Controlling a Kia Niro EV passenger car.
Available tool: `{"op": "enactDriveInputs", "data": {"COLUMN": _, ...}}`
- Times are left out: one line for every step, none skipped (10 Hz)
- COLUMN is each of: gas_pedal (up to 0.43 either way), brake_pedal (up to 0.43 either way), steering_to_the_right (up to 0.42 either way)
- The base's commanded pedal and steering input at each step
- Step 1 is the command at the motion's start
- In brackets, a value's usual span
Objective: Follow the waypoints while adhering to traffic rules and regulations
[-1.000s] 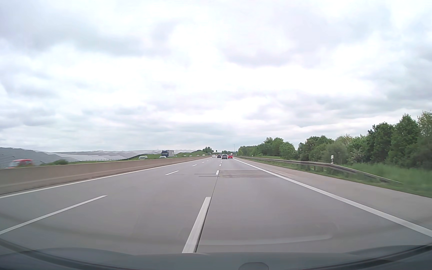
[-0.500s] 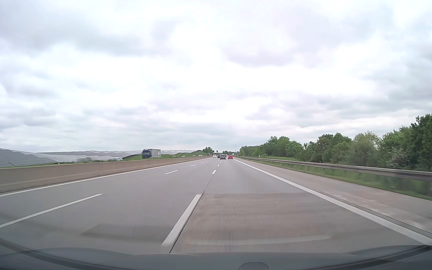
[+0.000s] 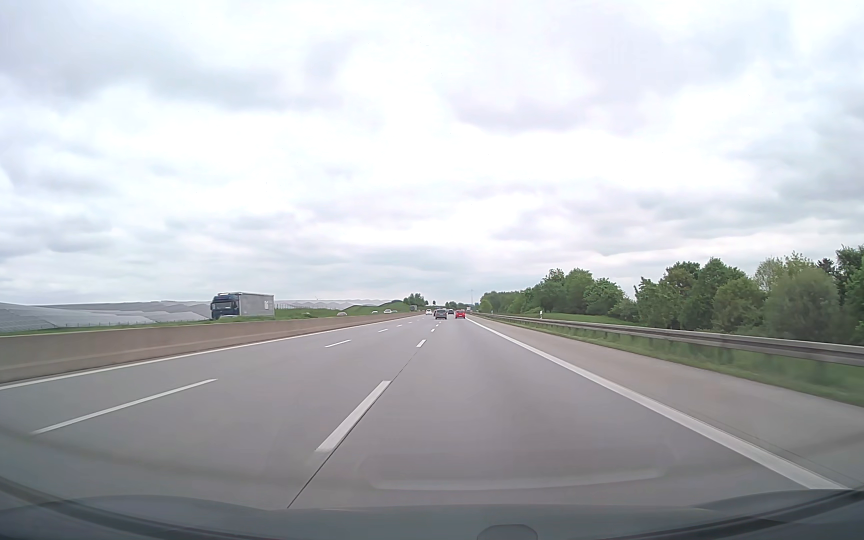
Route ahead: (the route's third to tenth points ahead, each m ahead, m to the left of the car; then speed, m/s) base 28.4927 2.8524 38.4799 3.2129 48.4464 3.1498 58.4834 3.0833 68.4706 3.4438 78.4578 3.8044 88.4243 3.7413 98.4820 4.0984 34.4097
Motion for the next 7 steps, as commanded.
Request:
{"op": "enactDriveInputs", "data": {"gas_pedal": 0.228, "brake_pedal": 0.000, "steering_to_the_right": -0.003}}
{"op": "enactDriveInputs", "data": {"gas_pedal": 0.228, "brake_pedal": 0.000, "steering_to_the_right": -0.003}}
{"op": "enactDriveInputs", "data": {"gas_pedal": 0.228, "brake_pedal": 0.000, "steering_to_the_right": -0.003}}
{"op": "enactDriveInputs", "data": {"gas_pedal": 0.228, "brake_pedal": 0.000, "steering_to_the_right": -0.003}}
{"op": "enactDriveInputs", "data": {"gas_pedal": 0.228, "brake_pedal": 0.000, "steering_to_the_right": -0.003}}
{"op": "enactDriveInputs", "data": {"gas_pedal": 0.228, "brake_pedal": 0.000, "steering_to_the_right": -0.003}}
{"op": "enactDriveInputs", "data": {"gas_pedal": 0.228, "brake_pedal": 0.000, "steering_to_the_right": -0.003}}
